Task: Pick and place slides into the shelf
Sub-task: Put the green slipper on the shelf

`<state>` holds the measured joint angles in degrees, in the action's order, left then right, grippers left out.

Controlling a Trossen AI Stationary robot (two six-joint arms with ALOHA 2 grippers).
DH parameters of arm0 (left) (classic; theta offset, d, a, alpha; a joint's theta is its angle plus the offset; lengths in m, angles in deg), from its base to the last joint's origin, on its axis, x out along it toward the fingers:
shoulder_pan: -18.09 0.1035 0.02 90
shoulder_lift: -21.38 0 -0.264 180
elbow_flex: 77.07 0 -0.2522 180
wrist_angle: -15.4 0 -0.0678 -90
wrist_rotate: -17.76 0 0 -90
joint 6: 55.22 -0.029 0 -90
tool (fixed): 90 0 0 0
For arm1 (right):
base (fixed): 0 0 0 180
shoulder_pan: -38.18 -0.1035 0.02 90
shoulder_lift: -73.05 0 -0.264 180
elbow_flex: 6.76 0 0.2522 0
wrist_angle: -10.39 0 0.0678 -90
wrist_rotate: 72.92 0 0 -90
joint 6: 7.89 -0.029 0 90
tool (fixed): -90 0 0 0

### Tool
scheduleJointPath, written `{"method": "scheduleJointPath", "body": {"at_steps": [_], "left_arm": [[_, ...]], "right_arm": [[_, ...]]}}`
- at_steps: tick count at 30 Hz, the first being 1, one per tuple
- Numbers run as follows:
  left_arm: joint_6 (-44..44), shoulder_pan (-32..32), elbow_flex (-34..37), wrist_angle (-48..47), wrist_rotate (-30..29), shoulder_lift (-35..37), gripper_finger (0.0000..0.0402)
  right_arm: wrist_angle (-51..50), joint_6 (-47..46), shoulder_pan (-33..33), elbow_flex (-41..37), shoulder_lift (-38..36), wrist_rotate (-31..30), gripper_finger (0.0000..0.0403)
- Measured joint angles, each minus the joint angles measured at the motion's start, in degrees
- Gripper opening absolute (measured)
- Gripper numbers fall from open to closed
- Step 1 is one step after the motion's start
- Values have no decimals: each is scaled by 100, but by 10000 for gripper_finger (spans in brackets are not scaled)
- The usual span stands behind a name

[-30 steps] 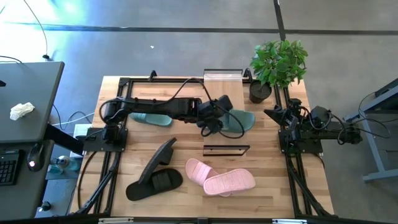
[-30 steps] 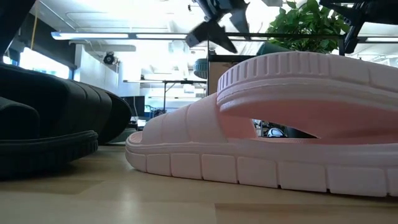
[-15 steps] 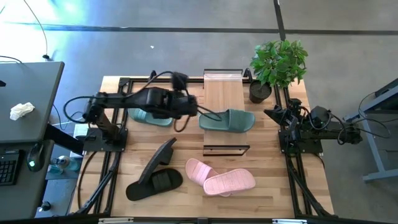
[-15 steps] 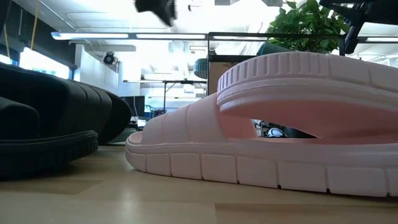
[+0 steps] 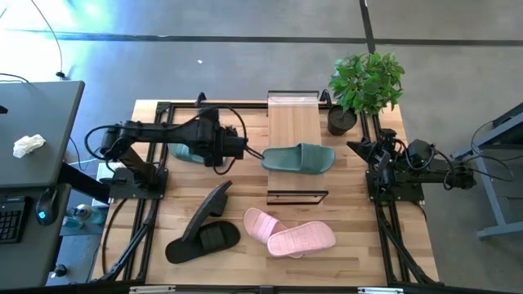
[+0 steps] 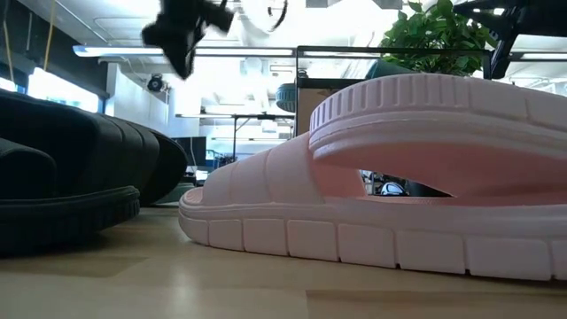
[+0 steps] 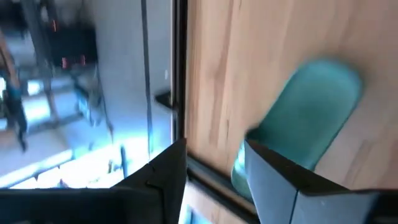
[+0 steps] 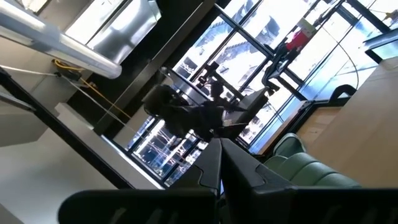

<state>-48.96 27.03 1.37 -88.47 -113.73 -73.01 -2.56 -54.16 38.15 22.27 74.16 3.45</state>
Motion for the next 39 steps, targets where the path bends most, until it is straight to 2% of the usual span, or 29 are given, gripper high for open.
{"method": "scheduleJointPath", "body": {"at_steps": [3, 7, 13, 17, 20, 32, 39], "left_arm": [[440, 274, 748, 14, 34, -55, 133], [1108, 679, 1597, 29, 484, -35, 132], [1868, 1047, 2387, 412, 707, -35, 140], [2040, 1141, 2632, 1216, 1230, -35, 143], [2127, 1129, 2745, 1576, 1196, -35, 143], [2168, 1135, 2761, 1628, 870, -76, 143], [2458, 1134, 2759, 1274, 812, -432, 143]], "right_arm": [[-3, -1, -2, 0, 0, -12, 0], [-6, -17, -2, 0, 0, -12, 0], [-63, -21, 0, 0, 0, -5, 0], [-67, -19, -2, 0, 0, 84, 0], [-66, 8, -1, 0, 0, 227, 0], [-253, 26, 0, 0, 0, 818, 1], [-344, 153, -2, 0, 0, 969, 1]]}}
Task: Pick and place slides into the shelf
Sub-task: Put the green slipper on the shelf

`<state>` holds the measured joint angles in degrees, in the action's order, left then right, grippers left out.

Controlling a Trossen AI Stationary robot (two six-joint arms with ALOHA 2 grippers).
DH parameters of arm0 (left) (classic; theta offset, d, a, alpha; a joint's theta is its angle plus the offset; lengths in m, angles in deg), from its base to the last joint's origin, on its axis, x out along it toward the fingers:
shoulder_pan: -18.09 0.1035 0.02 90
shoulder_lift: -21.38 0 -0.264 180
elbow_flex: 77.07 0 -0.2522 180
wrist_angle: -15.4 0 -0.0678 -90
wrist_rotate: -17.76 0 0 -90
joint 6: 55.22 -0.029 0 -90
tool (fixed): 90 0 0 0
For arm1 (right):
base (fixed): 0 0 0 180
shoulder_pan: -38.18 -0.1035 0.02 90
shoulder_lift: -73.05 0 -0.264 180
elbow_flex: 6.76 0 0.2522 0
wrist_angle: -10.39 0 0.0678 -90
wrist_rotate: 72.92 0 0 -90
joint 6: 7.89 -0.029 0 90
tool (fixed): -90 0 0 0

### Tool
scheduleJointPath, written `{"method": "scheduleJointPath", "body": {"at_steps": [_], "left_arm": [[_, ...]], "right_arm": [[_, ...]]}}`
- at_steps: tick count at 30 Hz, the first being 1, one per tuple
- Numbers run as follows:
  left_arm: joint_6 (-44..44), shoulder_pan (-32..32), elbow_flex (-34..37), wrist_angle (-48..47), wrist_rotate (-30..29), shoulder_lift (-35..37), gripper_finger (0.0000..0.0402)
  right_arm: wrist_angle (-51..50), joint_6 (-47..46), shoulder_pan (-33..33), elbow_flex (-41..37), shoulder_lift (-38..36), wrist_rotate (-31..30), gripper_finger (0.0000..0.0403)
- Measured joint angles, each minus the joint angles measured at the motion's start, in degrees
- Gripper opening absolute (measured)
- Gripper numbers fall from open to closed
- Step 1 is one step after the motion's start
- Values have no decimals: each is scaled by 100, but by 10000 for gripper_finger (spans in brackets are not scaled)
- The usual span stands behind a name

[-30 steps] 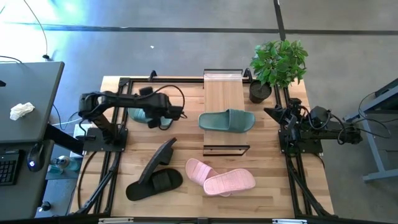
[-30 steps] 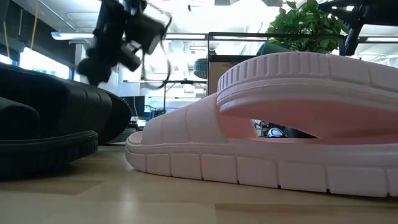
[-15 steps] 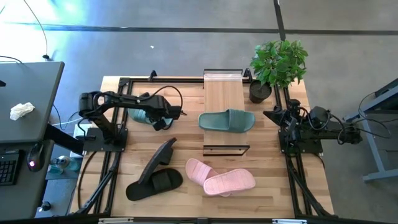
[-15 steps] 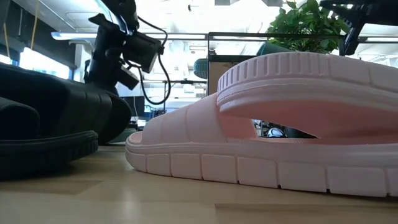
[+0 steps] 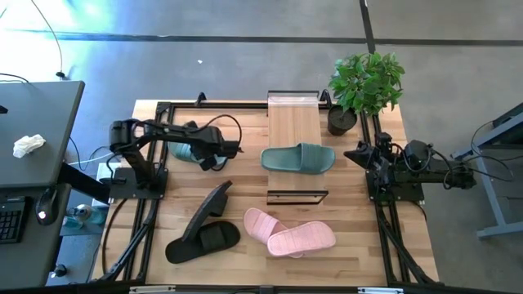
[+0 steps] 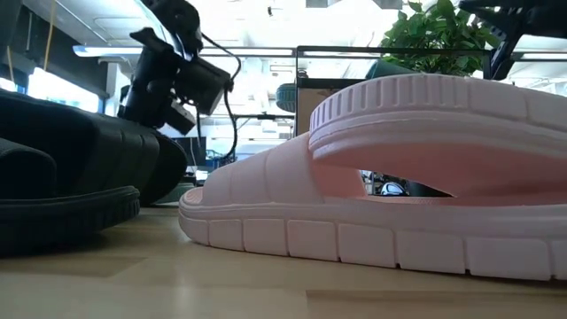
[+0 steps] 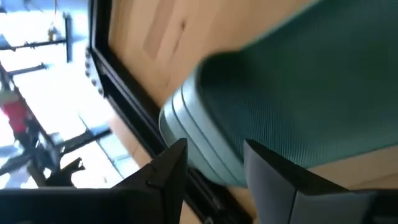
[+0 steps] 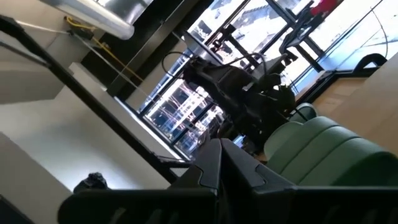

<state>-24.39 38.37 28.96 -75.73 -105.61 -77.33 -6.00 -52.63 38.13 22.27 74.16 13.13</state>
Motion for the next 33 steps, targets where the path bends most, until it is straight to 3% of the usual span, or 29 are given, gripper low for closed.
{"method": "scheduleJointPath", "body": {"at_steps": [4, 12, 24, 28, 33], "left_arm": [[520, -3, -2, -199, 156, -336, 143], [761, -5, 0, -170, 442, -939, 143], [991, -3, -2, -174, -348, -1109, 142], [1062, -3, -2, -175, -499, -1109, 117], [1079, -3, -2, -177, -550, -1109, 52]], "right_arm": [[4, -18, 2, 0, 0, 142, 1], [-39, -19, 2, 0, 0, 282, 1], [-38, -19, 2, 0, 0, 324, 1], [-36, -19, 1, 0, 0, 369, 1], [-36, -19, 1, 0, 0, 414, 1]]}}
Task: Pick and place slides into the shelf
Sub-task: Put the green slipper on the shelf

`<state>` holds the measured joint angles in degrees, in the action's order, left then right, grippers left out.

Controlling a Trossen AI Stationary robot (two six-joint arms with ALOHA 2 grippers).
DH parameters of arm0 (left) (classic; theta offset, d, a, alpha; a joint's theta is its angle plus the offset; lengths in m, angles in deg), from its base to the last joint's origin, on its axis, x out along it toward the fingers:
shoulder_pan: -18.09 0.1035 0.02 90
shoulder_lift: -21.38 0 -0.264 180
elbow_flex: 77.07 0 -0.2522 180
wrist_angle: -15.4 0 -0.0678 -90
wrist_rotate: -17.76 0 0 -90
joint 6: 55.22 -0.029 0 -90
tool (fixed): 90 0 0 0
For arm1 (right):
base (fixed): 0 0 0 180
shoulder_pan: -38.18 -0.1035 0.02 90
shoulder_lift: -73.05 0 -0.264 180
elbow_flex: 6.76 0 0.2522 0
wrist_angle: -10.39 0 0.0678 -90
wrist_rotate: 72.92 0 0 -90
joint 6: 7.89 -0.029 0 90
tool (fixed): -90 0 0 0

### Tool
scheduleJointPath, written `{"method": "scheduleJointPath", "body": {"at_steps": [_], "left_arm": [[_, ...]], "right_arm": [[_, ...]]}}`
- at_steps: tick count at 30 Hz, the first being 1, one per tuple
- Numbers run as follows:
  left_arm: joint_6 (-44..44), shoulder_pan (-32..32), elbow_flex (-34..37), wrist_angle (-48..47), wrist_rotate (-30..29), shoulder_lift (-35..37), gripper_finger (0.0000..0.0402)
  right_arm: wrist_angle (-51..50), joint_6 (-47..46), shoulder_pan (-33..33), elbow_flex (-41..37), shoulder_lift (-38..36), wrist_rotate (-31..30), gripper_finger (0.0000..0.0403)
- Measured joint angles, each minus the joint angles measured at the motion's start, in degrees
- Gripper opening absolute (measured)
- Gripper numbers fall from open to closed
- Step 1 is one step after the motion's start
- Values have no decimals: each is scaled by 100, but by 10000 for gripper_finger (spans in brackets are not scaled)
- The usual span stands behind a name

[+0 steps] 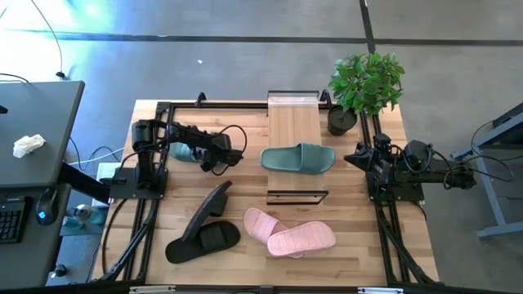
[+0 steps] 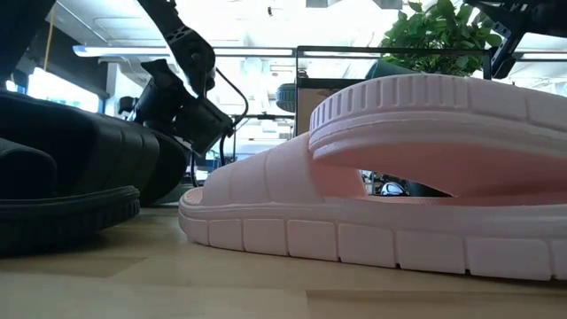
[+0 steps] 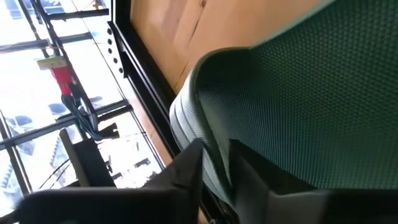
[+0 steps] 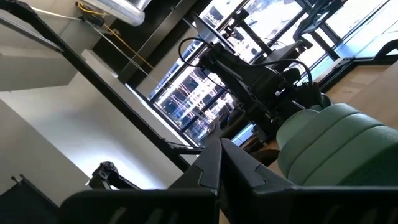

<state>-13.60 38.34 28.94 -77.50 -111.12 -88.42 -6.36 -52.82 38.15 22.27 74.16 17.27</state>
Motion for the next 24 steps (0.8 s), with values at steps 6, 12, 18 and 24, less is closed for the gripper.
{"method": "scheduleJointPath", "body": {"at_steps": [6, 12, 18, 24], "left_arm": [[-299, 0, 0, 48, -51, 0, 14], [-367, -199, -200, -341, -111, 122, 6], [-174, -527, -682, -1111, -586, 631, 4], [-652, -792, -1324, -1080, -1120, 1449, 3]], "right_arm": [[0, 18, 0, 0, 0, 11, 1], [1, 42, -1, 0, 0, 11, 1], [22, 42, -1, 0, 0, 11, 1], [41, 40, -2, 0, 0, 11, 1]]}}
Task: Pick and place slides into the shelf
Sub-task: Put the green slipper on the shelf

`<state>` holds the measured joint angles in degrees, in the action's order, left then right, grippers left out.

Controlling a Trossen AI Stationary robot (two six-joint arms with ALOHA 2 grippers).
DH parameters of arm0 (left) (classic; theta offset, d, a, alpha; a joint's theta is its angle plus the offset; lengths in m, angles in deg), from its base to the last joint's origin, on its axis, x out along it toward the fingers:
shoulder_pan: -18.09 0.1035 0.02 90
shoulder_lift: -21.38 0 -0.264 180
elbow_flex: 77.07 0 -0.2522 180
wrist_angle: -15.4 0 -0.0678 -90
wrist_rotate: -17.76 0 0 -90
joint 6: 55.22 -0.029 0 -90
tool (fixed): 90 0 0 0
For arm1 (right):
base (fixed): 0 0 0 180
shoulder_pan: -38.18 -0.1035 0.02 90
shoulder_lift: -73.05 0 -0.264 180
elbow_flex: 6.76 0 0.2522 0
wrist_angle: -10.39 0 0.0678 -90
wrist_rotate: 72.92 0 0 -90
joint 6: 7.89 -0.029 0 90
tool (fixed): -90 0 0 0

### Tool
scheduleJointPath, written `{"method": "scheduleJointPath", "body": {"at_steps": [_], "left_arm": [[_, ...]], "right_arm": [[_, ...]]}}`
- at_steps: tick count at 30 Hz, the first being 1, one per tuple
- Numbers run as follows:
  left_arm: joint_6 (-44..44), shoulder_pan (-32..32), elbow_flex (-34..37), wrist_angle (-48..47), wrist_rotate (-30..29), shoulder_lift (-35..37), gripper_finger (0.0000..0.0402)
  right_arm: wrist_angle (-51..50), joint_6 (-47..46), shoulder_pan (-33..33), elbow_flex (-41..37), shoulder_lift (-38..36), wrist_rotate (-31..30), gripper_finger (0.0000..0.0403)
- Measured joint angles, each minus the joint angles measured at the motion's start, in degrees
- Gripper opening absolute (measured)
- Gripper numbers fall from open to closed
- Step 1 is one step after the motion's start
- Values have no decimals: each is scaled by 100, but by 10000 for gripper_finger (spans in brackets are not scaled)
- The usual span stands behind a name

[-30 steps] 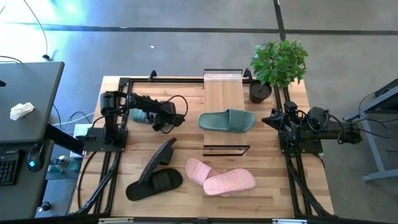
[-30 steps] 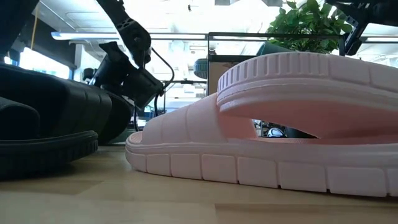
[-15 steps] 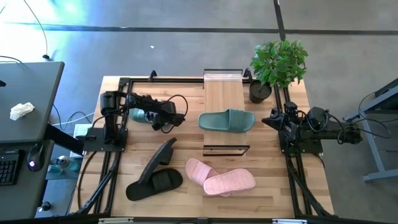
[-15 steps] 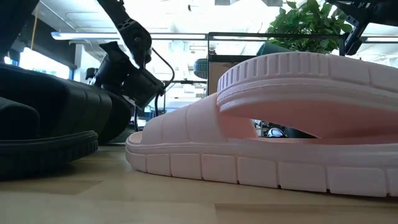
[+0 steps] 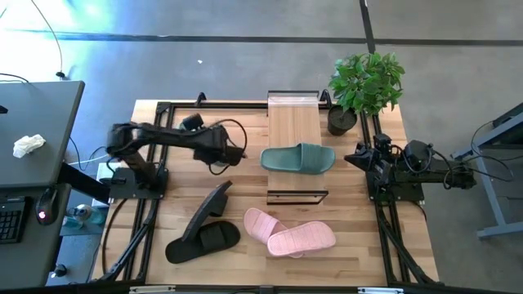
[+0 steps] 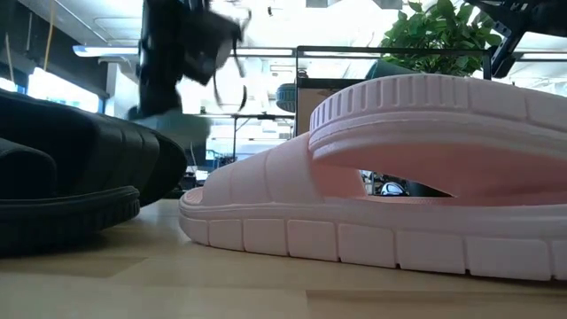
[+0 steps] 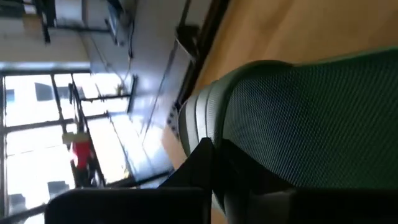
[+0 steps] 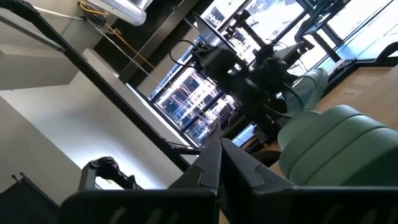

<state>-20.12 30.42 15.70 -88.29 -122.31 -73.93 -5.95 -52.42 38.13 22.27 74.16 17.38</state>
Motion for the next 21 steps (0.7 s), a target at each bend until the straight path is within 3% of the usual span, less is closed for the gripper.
{"method": "scheduleJointPath", "body": {"at_steps": [6, 10, 13, 17, 19, 21], "left_arm": [[-1561, -231, -1140, -14, -967, 521, 2], [-3420, -288, -2177, 103, -1418, 568, 2], [-5212, -292, -2841, 752, -1391, 570, 2], [-7619, -291, -3493, 2105, -663, 568, 1], [-8699, -228, -3724, 2805, 59, 570, 1], [-9440, -110, -3886, 3370, 1141, 568, 1]], "right_arm": [[22, -9, 2, 0, 0, 1, 1], [24, 0, 2, 0, 0, 2, 1], [24, 0, 1, 0, -2, 24, 1], [24, 0, 2, 0, -2, 24, 1], [24, 2, 2, 0, -2, 24, 1], [24, 2, 1, 0, -2, 24, 1]]}}
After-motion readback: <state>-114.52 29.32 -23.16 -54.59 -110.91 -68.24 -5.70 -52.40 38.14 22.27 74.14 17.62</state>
